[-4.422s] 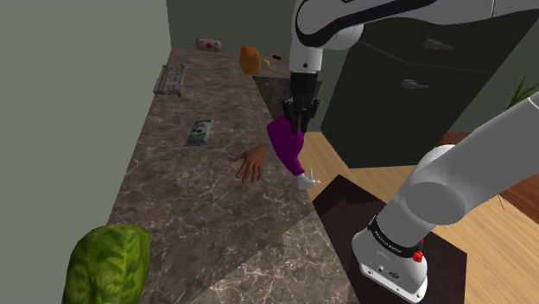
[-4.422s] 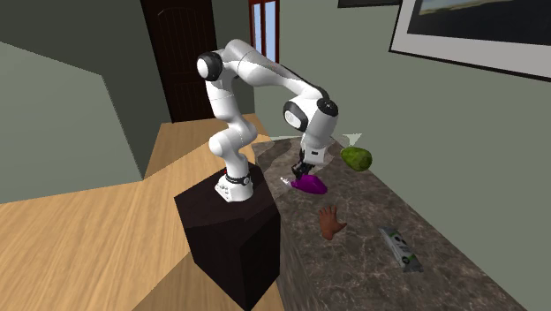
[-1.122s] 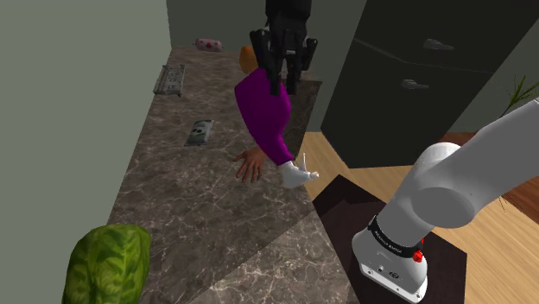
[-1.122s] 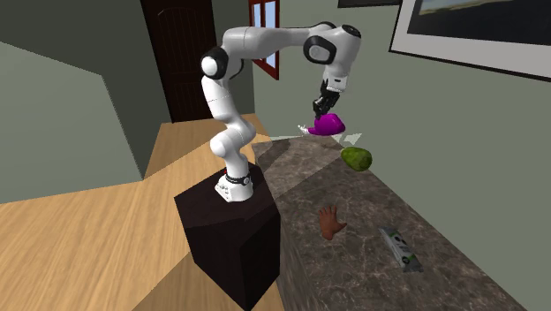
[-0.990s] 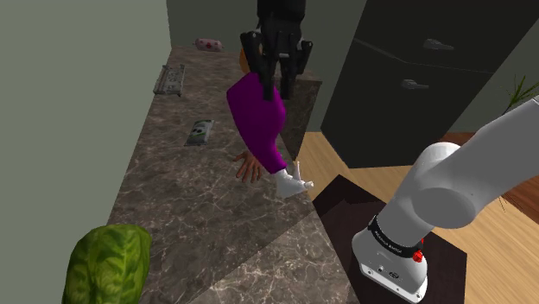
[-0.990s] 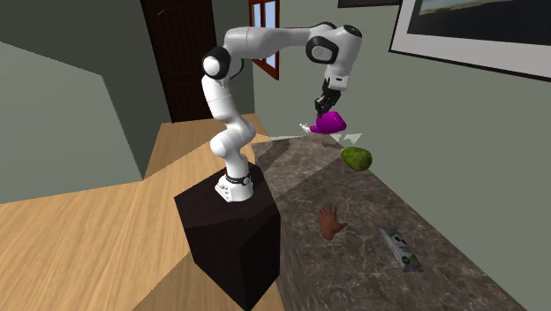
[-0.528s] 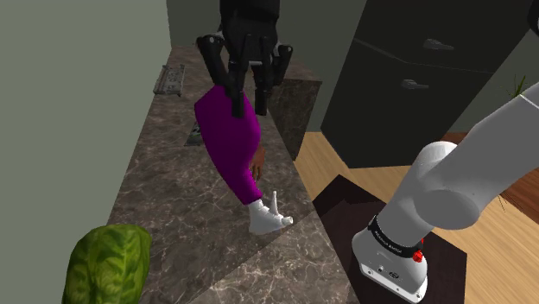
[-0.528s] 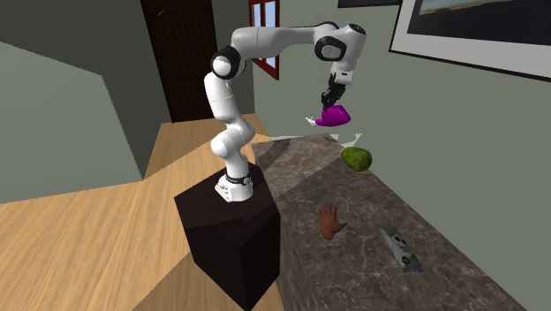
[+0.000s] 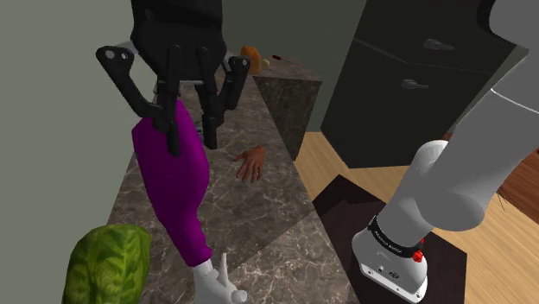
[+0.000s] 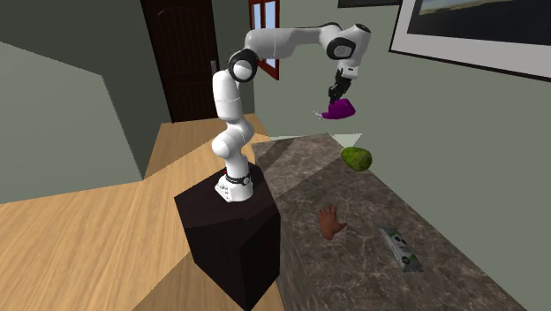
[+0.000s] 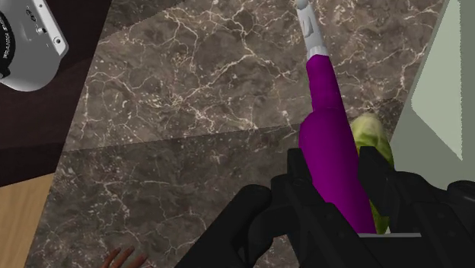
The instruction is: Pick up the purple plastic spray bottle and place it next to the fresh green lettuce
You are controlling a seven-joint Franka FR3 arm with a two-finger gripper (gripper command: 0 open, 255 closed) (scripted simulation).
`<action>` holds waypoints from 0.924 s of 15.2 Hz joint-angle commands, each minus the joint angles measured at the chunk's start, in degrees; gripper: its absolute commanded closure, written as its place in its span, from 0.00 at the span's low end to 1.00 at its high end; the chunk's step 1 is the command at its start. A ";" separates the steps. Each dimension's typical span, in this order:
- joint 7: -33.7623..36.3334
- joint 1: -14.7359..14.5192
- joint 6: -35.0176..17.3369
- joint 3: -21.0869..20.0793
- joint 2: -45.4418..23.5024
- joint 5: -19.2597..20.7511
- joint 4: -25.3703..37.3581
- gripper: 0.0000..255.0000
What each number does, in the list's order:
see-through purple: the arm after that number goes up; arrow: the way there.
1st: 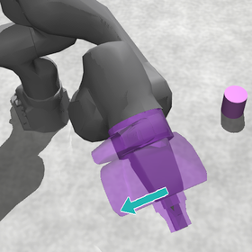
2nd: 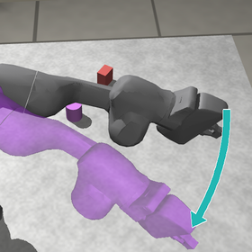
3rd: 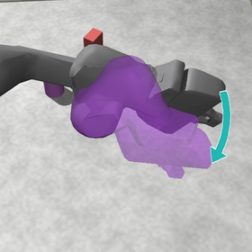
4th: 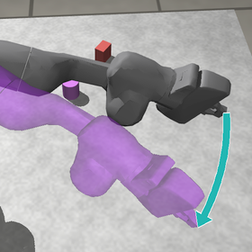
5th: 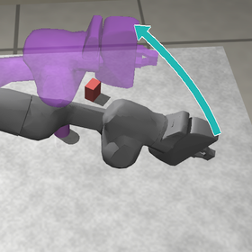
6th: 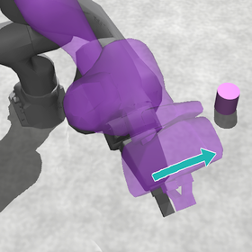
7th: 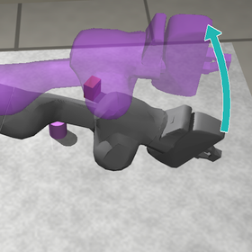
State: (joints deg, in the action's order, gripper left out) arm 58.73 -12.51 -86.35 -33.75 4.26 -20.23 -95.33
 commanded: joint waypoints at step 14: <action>4.93 -3.43 -9.86 -3.89 -6.18 2.83 -2.75 1.00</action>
State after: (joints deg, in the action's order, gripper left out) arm 63.93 -15.96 -95.52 -37.66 -2.05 -17.30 -97.27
